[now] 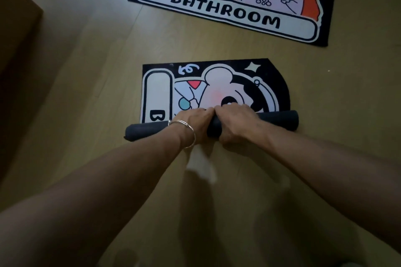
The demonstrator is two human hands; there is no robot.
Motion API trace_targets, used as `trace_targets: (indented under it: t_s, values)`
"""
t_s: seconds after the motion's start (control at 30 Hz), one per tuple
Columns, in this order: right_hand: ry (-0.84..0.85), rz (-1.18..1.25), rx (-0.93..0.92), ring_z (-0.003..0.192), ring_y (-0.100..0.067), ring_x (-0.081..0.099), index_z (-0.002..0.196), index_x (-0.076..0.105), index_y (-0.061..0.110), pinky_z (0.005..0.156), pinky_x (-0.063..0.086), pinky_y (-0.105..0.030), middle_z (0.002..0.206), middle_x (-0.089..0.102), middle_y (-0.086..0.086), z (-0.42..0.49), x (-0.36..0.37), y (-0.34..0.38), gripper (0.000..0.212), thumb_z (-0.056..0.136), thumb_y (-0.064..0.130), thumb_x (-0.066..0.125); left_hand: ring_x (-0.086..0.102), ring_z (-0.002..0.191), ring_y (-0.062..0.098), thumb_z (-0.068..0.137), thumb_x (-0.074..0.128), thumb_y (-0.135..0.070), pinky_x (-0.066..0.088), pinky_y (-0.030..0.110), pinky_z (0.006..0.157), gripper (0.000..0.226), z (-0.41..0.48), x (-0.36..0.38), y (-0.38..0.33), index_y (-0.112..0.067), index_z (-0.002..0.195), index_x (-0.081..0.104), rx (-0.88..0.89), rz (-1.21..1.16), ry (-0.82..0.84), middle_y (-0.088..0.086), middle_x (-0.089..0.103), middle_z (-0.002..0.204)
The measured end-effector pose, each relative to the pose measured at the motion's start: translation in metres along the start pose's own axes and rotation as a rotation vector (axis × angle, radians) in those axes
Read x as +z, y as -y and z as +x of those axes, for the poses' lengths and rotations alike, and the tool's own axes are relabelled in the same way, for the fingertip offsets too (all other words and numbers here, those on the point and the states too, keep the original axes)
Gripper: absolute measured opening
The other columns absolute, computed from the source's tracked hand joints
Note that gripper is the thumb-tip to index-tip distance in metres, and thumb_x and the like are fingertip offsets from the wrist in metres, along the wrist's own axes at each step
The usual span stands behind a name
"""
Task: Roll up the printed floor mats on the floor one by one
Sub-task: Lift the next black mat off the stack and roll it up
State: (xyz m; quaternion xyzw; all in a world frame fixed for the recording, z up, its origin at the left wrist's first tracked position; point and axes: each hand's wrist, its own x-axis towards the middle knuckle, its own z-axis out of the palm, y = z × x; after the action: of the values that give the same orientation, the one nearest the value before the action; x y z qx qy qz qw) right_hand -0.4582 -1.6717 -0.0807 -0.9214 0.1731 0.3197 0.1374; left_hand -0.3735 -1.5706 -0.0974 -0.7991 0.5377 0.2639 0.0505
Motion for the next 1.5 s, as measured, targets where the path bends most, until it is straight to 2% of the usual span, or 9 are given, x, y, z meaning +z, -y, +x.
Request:
trace_targets:
  t_s: [0.1, 0.3, 0.43, 0.5, 0.67, 0.87, 1.03, 1.27, 1.5]
  values:
    - [-0.213, -0.131, -0.053, 0.1, -0.023, 0.049, 0.122, 0.039, 0.017, 0.091, 0.038, -0.041, 0.114, 0.05, -0.007, -0.005, 0.015, 0.007, 0.048, 0.082, 0.025, 0.064, 0.06, 0.094, 0.025, 0.078, 0.07, -0.039, 0.051, 0.036, 0.083, 0.054, 0.001, -0.009, 0.003, -0.018, 0.122, 0.046, -0.017, -0.089, 0.101, 0.006, 0.063, 0.108]
    - [0.226, 0.18, 0.033, 0.086, -0.02, 0.054, 0.126, 0.046, 0.021, 0.075, 0.049, -0.033, 0.098, 0.052, 0.001, 0.0, -0.006, -0.002, 0.064, 0.071, 0.033, 0.075, 0.061, 0.098, 0.027, 0.082, 0.063, -0.039, 0.048, 0.038, 0.077, 0.048, -0.004, 0.0, -0.003, -0.018, 0.119, 0.04, 0.067, 0.138, -0.018, 0.005, 0.06, 0.112]
    - [-0.134, -0.02, -0.001, 0.092, -0.021, 0.051, 0.12, 0.04, 0.019, 0.084, 0.041, -0.039, 0.11, 0.051, -0.004, -0.009, 0.014, 0.005, 0.053, 0.077, 0.03, 0.069, 0.06, 0.086, 0.024, 0.078, 0.067, -0.045, 0.046, 0.033, 0.072, 0.055, 0.002, -0.006, -0.002, -0.019, 0.122, 0.045, 0.015, 0.048, 0.094, 0.006, 0.064, 0.105]
    - [-0.205, -0.054, -0.023, 0.1, -0.023, 0.05, 0.12, 0.041, 0.018, 0.087, 0.04, -0.04, 0.113, 0.051, -0.005, -0.009, 0.019, 0.004, 0.05, 0.079, 0.028, 0.068, 0.06, 0.088, 0.023, 0.078, 0.068, -0.045, 0.049, 0.033, 0.075, 0.056, 0.002, -0.008, -0.003, -0.019, 0.123, 0.045, 0.022, 0.02, 0.094, 0.005, 0.063, 0.106]
    - [0.092, 0.188, 0.003, 0.089, -0.019, 0.057, 0.124, 0.044, 0.023, 0.078, 0.053, -0.034, 0.101, 0.056, 0.0, -0.003, 0.003, -0.009, 0.059, 0.073, 0.029, 0.073, 0.058, 0.097, 0.023, 0.079, 0.068, -0.039, 0.052, 0.037, 0.081, 0.056, -0.004, -0.005, 0.0, -0.02, 0.123, 0.039, 0.086, 0.099, 0.017, 0.004, 0.056, 0.113]
    - [-0.116, 0.076, -0.096, 0.089, -0.017, 0.053, 0.117, 0.044, 0.022, 0.082, 0.049, -0.033, 0.104, 0.055, 0.0, -0.013, 0.007, -0.01, 0.049, 0.076, 0.033, 0.07, 0.061, 0.093, 0.023, 0.075, 0.073, -0.034, 0.051, 0.033, 0.081, 0.056, 0.005, -0.02, 0.001, -0.019, 0.122, 0.047, 0.094, 0.026, 0.195, 0.005, 0.063, 0.108]
    - [-0.011, 0.158, -0.098, 0.092, -0.018, 0.055, 0.118, 0.045, 0.022, 0.082, 0.05, -0.033, 0.106, 0.055, 0.0, -0.009, 0.005, -0.017, 0.049, 0.076, 0.031, 0.07, 0.057, 0.1, 0.023, 0.078, 0.069, -0.036, 0.048, 0.034, 0.076, 0.06, -0.006, -0.009, 0.0, -0.019, 0.126, 0.037, 0.121, 0.131, 0.007, 0.004, 0.053, 0.115]
    - [-0.163, -0.052, -0.151, 0.093, -0.017, 0.049, 0.115, 0.043, 0.021, 0.086, 0.042, -0.034, 0.106, 0.052, -0.001, -0.01, 0.013, -0.013, 0.047, 0.078, 0.035, 0.068, 0.058, 0.102, 0.024, 0.074, 0.076, -0.026, 0.047, 0.032, 0.086, 0.064, 0.007, -0.012, 0.003, -0.018, 0.129, 0.043, 0.091, -0.055, 0.295, 0.007, 0.059, 0.118]
    - [-0.084, 0.026, -0.139, 0.088, -0.016, 0.047, 0.115, 0.043, 0.021, 0.085, 0.044, -0.036, 0.105, 0.052, -0.001, -0.005, 0.012, -0.015, 0.049, 0.076, 0.033, 0.069, 0.055, 0.1, 0.021, 0.069, 0.078, -0.034, 0.05, 0.035, 0.087, 0.073, -0.009, 0.003, 0.008, -0.019, 0.129, 0.039, 0.137, -0.079, 0.09, 0.004, 0.053, 0.115]
